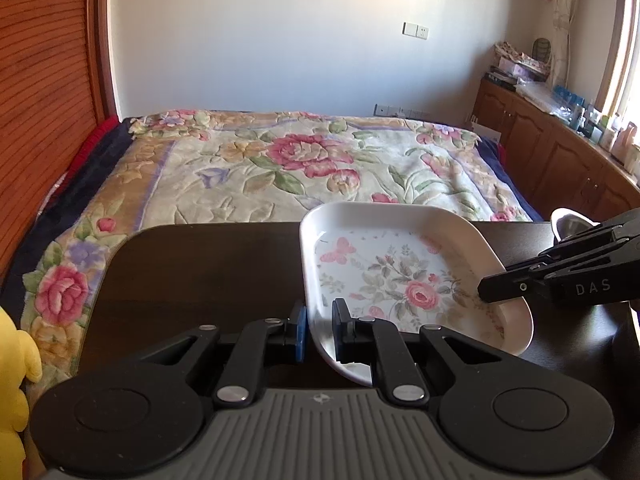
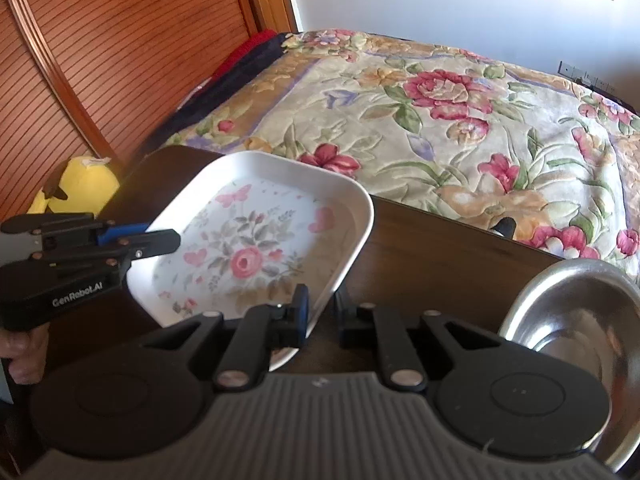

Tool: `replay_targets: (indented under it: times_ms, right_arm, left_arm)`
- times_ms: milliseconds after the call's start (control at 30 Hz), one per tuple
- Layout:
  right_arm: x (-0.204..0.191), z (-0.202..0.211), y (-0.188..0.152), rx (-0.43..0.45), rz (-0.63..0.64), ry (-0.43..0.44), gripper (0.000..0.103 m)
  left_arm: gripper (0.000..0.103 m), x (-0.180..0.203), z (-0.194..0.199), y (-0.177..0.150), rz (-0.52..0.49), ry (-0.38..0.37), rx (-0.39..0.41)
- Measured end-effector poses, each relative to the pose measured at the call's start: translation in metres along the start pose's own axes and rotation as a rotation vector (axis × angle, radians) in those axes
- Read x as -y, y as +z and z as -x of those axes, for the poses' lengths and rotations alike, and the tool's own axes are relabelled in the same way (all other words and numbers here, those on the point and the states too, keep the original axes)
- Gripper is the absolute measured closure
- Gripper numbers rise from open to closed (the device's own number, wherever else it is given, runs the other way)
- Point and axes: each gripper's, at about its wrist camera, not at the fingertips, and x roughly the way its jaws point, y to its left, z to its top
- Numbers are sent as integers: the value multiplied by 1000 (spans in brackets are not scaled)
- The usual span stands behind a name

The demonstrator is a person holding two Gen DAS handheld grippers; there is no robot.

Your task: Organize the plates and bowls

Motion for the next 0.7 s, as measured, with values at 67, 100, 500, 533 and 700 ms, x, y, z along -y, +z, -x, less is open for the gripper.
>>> replay_targets:
  times_ms: [67,100,500,533,700]
  right_arm:
    - [-2,7,0,16,4,0,88]
    - [-3,11,0,23,4,2,88]
    - [-13,58,-8,102,19,-11,88]
    - [-13,61,-9,108,20,-12,88]
    - [-17,78,-14,135,27,-18,88]
  left_arm:
    - [89,1,7,0,-1,2,9]
    - [89,1,10,1,-1,2,14]
    - [89,20,65,4,-26,-2,91]
    - [89,22,69,3,-28,-3,96]
    - [89,28,88,2,-38,-9,120]
